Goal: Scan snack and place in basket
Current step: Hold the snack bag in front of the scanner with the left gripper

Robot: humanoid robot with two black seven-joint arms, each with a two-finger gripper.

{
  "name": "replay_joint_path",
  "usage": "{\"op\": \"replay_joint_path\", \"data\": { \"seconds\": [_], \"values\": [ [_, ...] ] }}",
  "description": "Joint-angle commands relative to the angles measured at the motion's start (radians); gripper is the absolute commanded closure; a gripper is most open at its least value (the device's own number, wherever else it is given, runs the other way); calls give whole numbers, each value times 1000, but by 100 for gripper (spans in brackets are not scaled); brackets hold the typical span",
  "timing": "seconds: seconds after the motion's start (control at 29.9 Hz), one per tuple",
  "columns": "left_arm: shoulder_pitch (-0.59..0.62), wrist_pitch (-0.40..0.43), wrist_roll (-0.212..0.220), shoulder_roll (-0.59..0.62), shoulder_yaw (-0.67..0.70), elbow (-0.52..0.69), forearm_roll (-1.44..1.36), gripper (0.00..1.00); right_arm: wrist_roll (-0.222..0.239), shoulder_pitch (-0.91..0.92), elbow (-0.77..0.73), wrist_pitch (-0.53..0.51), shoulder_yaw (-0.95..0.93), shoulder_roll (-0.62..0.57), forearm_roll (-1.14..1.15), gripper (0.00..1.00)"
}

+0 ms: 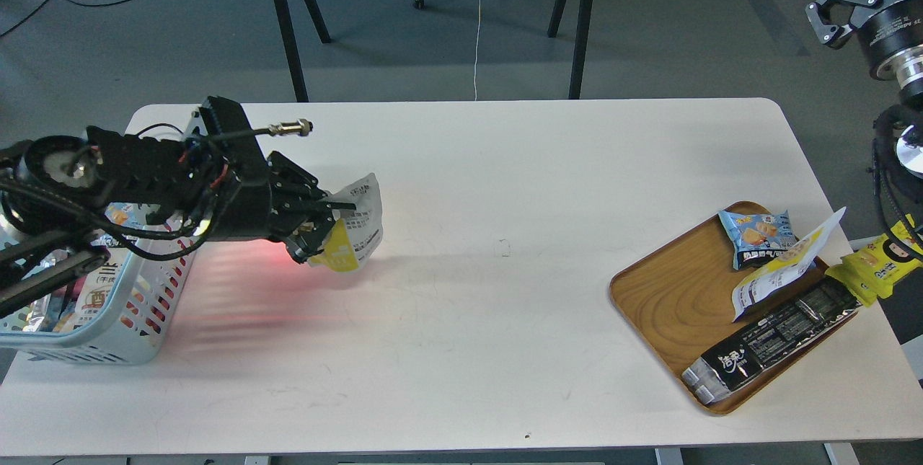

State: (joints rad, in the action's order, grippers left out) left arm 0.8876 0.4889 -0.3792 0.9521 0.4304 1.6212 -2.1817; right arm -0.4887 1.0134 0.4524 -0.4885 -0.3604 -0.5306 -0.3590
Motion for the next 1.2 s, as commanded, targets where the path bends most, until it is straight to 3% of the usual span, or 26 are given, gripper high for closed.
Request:
{"op": "replay_joint_path", "data": {
  "seconds": [0.0, 0.73, 1.17],
  "values": [
    [5, 0, -33, 23, 36, -35, 0, 100, 0, 4, -1, 0, 0, 1, 0, 1],
    [-6, 0, -40, 11, 27, -167, 0, 100, 0, 28, 0, 0, 0, 0, 0, 1],
    [-1, 0, -46, 25, 28, -162, 0, 100, 0, 28, 2, 0, 0, -11, 0, 0]
  ]
}}
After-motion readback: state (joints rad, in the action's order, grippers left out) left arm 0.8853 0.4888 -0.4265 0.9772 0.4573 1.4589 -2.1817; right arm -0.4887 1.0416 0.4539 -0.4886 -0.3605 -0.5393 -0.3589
